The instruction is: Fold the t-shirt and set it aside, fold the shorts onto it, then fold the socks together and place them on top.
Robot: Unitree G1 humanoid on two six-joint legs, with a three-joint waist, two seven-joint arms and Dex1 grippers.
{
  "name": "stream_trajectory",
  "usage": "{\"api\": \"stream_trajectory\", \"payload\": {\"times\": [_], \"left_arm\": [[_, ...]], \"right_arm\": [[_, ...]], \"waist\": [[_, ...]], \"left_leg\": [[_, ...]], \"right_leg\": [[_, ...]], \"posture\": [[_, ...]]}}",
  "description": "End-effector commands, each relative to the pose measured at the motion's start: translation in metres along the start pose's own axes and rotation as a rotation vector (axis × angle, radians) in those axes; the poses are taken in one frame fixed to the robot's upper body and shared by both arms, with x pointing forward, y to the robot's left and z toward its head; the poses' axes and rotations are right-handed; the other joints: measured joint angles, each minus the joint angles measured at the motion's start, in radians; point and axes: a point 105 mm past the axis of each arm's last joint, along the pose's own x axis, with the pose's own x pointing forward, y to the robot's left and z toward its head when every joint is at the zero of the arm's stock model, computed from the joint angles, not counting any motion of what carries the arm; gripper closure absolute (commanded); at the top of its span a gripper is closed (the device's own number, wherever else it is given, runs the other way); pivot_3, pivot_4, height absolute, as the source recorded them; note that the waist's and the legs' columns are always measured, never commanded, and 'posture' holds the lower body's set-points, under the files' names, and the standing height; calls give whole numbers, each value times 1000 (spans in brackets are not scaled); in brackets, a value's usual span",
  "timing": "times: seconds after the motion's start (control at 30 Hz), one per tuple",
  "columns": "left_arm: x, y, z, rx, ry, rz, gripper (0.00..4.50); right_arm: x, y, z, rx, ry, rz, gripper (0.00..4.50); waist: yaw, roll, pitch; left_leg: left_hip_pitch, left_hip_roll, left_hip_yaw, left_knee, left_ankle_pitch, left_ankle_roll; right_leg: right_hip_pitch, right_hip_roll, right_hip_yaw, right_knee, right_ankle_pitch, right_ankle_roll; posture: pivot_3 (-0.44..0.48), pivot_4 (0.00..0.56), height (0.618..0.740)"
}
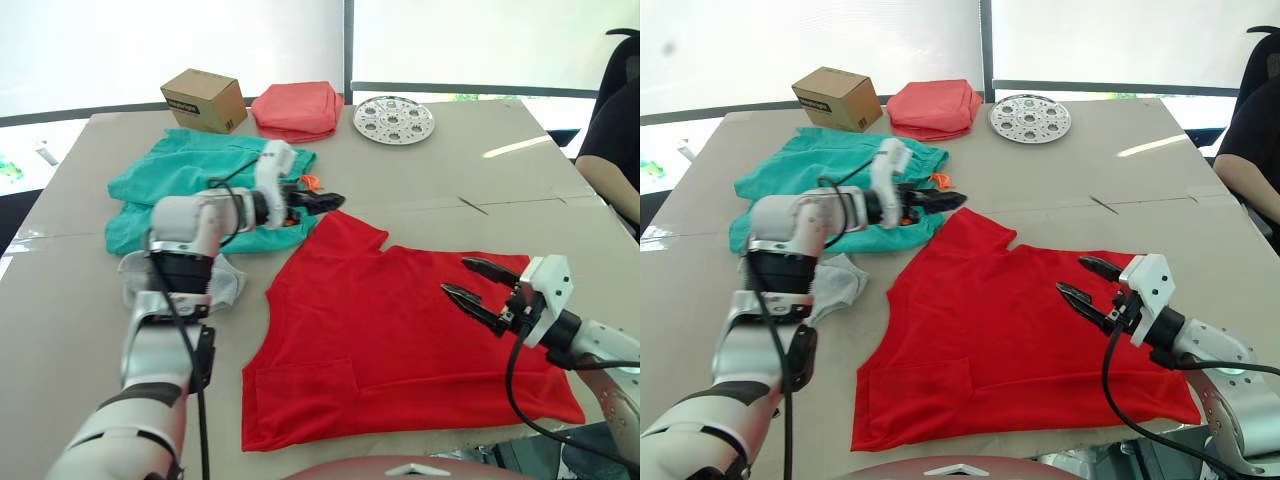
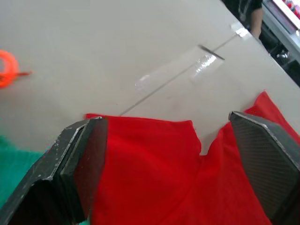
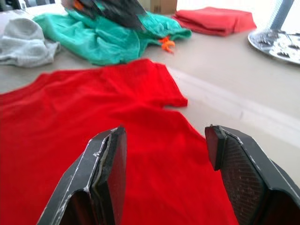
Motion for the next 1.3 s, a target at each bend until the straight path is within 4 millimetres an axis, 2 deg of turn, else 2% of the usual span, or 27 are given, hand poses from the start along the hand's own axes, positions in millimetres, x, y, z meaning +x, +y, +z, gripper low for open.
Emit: {"api": "stream_trajectory", "payload": {"times": [0.03, 0.23, 0.33, 0.43, 0.53, 0.73, 0.83, 0.93, 1.03, 1.13, 1.3], "left_arm": [[5, 22, 1, 43, 36, 126, 86], [11, 37, -10, 62, 139, 153, 86], [15, 31, -16, 33, 187, 88, 86], [19, 27, -24, 18, 236, 40, 86], [23, 24, -29, 32, 262, 11, 1398], [26, 23, -28, 55, 248, -6, 4426], [22, 16, 0, 155, 85, -74, 4474], [15, 6, 10, 394, -5, -145, 4474], [5, -13, 6, 576, -83, -252, 4474], [-4, -28, -6, 720, -126, -340, 4474], [-16, -33, -31, 850, -140, -389, 4474]], "right_arm": [[-2, 7, 10, -36, -32, -6, 1654], [-9, 11, 10, -47, -25, -24, 1654], [-12, 8, 11, -61, -17, -40, 1654], [-14, 7, 11, -70, -11, -51, 1654], [-14, 6, 12, -77, -10, -56, 1654], [-13, 7, 14, -81, -10, -63, 1654], [-17, 2, 13, -88, 4, -83, 1654], [-20, -5, 9, -89, 30, -103, 1654], [-25, -19, 2, -100, 91, -148, 1654], [-32, -38, -8, -87, 171, -220, 1654], [-45, -78, -19, -58, 360, -320, 1654]], "waist": [[-7, 0, 0], [-6, -1, 0], [-5, -1, 0], [-4, -1, 0], [-4, -1, 0], [-4, -1, 0], [-4, -1, 1], [-5, -1, 1], [-5, -1, 0], [-4, -1, 0], [-3, 0, 0]], "left_leg": [[0, 0, 0, 0, 0, 0], [-1, 1, 2, 0, 0, 0], [-1, 1, 2, 0, -1, 1], [-1, 1, 2, 1, -1, 2], [-1, 1, 2, 1, -1, 2], [-1, 1, 2, 1, -1, 2], [-2, 1, 2, 1, -1, 2], [-3, 1, 2, 1, -1, 2], [-4, 1, 3, 1, -1, 2], [-4, 1, 3, 1, -1, 2], [-4, 1, 4, 2, -1, 2]], "right_leg": [[0, 0, 0, 0, 0, 0], [-3, 3, 3, 1, 2, -4], [-2, 1, 3, 1, 0, 0], [-2, 1, 3, 1, -2, -3], [-2, 0, 3, 2, -2, -4], [-2, 0, 3, 2, -2, -4], [-3, 0, 3, 2, -2, -4], [-5, -1, 3, 3, 0, -8], [-6, -1, 4, 3, 0, -9], [-6, -2, 5, 2, 0, -9], [-6, -4, 5, 2, 2, -11]], "posture": [[0, 150, 740], [0, 150, 740], [0, 150, 740], [0, 150, 740], [0, 150, 740], [0, 150, 740], [0, 150, 740], [0, 150, 740], [0, 150, 740], [0, 150, 740], [0, 150, 740]]}}
